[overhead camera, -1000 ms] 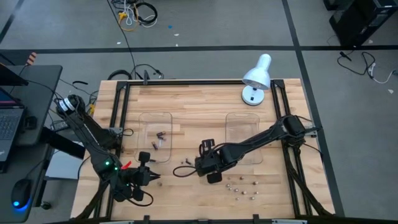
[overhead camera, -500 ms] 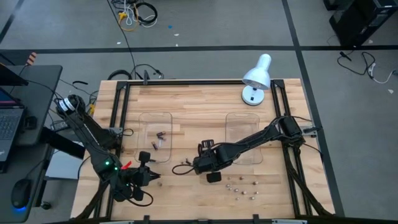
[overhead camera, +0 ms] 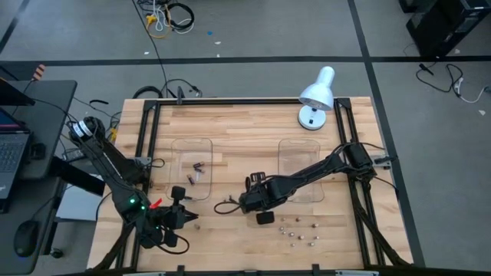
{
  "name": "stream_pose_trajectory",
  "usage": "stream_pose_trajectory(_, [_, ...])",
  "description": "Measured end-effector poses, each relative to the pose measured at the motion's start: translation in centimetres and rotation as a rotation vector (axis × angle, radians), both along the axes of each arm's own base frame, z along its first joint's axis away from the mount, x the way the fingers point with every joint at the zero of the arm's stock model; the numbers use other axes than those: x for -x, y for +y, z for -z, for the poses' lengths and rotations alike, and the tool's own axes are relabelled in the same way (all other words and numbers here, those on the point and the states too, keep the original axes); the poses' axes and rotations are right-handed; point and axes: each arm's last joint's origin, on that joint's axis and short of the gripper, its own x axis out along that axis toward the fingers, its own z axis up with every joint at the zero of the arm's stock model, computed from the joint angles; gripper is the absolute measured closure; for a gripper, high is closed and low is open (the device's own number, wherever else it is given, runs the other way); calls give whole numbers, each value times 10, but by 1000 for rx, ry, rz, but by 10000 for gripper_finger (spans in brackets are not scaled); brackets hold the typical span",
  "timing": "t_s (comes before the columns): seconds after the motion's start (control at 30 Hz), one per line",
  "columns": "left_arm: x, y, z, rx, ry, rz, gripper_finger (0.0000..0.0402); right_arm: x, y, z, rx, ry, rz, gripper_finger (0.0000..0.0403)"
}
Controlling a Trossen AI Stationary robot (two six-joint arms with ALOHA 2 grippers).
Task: Sort batteries
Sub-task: Put the black battery into the left transparent bin
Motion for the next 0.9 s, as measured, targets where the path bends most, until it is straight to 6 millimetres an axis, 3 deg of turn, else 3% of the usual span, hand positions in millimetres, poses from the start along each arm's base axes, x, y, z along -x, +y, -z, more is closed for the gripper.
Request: stream_pose_trajectory(0.9, [-1,1,-1,-8,-33,-32,383,-6,-14,2,-44,-11,33,268])
